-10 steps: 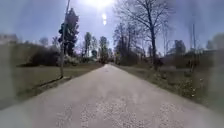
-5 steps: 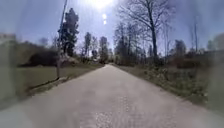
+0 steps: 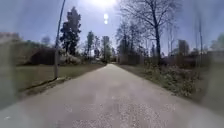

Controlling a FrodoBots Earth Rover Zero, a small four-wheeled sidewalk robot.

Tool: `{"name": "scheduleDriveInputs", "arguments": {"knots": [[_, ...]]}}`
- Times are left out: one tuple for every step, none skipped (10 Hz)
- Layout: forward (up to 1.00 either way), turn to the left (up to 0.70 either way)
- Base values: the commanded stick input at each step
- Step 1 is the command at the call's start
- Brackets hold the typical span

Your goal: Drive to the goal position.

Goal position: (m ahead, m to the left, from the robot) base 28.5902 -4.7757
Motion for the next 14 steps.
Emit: {"name": "scheduleDriveInputs", "arguments": {"knots": [[0.70, 0.11], [0.70, 0.00], [0.70, 0.00], [0.70, 0.00], [0.70, 0.00], [0.70, 0.00], [0.70, 0.00], [0.70, 0.00], [0.70, 0.00], [0.70, 0.00], [0.70, 0.00], [0.70, 0.00], [0.70, 0.00], [0.70, 0.00]]}}
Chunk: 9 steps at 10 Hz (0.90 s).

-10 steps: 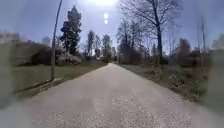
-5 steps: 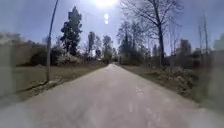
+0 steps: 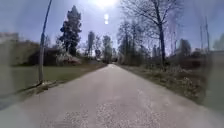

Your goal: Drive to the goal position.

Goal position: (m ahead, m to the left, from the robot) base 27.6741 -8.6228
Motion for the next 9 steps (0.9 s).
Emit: {"name": "scheduleDriveInputs", "arguments": {"knots": [[0.70, 0.00], [0.70, 0.00], [0.70, 0.00], [0.70, 0.06], [0.70, 0.12], [0.70, 0.14], [0.70, 0.03], [0.70, 0.00], [0.70, 0.00]]}}
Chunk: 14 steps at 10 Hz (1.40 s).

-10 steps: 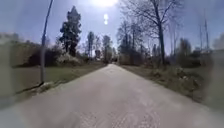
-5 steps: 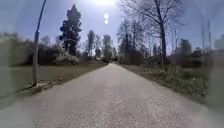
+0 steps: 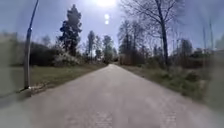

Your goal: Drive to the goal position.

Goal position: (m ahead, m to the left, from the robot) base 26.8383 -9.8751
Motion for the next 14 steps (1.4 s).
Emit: {"name": "scheduleDriveInputs", "arguments": {"knots": [[0.70, 0.00], [0.70, 0.00], [0.70, 0.00], [0.70, 0.00], [0.70, 0.00], [0.70, 0.00], [0.70, 0.00], [0.70, 0.00], [0.70, 0.00], [0.70, 0.00], [0.70, 0.00], [0.70, 0.00], [0.70, 0.00], [0.70, 0.00]]}}
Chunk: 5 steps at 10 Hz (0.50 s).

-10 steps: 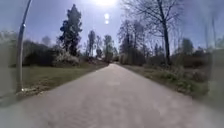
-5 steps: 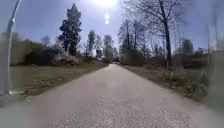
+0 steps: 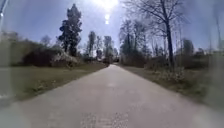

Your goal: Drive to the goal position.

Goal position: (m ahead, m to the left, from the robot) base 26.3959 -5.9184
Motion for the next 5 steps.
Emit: {"name": "scheduleDriveInputs", "arguments": {"knots": [[0.70, 0.00], [0.70, 0.00], [0.70, 0.00], [0.70, 0.00], [0.70, 0.00]]}}
